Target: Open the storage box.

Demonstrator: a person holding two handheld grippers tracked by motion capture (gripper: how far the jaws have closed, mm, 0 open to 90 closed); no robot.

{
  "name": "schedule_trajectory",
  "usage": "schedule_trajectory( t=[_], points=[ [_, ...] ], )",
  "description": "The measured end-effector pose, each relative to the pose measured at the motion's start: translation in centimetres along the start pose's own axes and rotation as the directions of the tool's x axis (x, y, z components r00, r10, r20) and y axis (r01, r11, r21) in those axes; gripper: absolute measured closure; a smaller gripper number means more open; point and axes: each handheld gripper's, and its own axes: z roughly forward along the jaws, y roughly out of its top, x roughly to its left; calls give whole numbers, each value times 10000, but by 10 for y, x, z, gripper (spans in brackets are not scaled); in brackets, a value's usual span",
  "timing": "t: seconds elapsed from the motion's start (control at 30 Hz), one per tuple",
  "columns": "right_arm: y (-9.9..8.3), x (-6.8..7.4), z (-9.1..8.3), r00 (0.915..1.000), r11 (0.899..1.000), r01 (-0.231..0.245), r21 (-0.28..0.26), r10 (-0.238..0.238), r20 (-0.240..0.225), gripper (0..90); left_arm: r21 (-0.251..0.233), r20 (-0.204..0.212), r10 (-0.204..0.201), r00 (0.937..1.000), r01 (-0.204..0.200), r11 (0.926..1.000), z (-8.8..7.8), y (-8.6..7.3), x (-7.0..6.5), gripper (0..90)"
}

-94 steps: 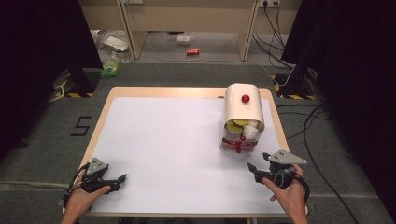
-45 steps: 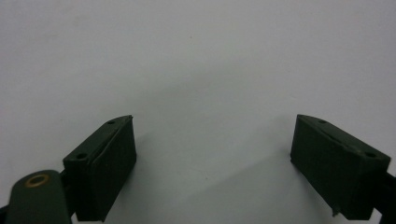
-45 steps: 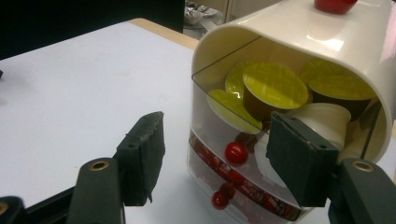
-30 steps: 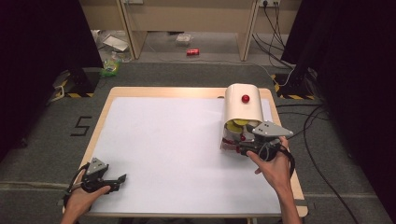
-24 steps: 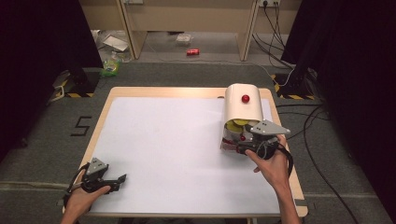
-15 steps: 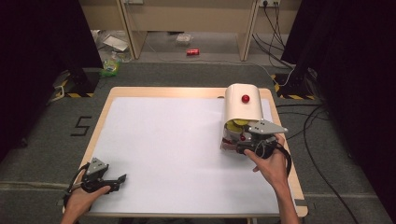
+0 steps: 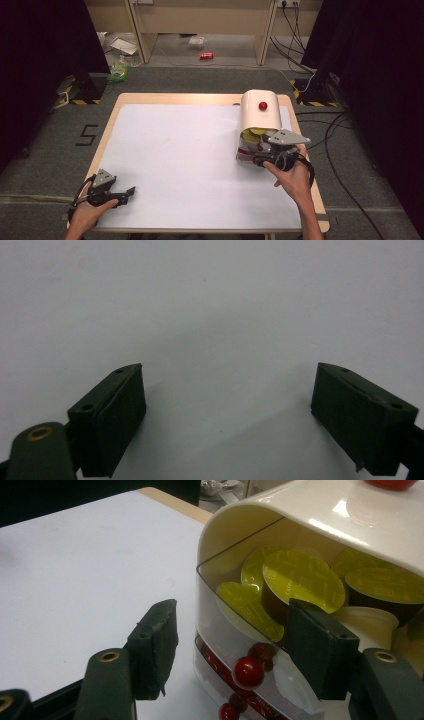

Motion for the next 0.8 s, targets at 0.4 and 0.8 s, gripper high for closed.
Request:
schedule_trajectory(
  t=[0.4,0.8],
  points=[
    [-2,5,-10,9994,9996,103,258,-94,-335,391,-1,0,-2,10000,2,10000,0,0,0,132],
    [-8,12,-21,9980,9993,263,272,-247,-577,424,-1,2,-4,10000,4,10000,0,0,0,132]
  ],
)
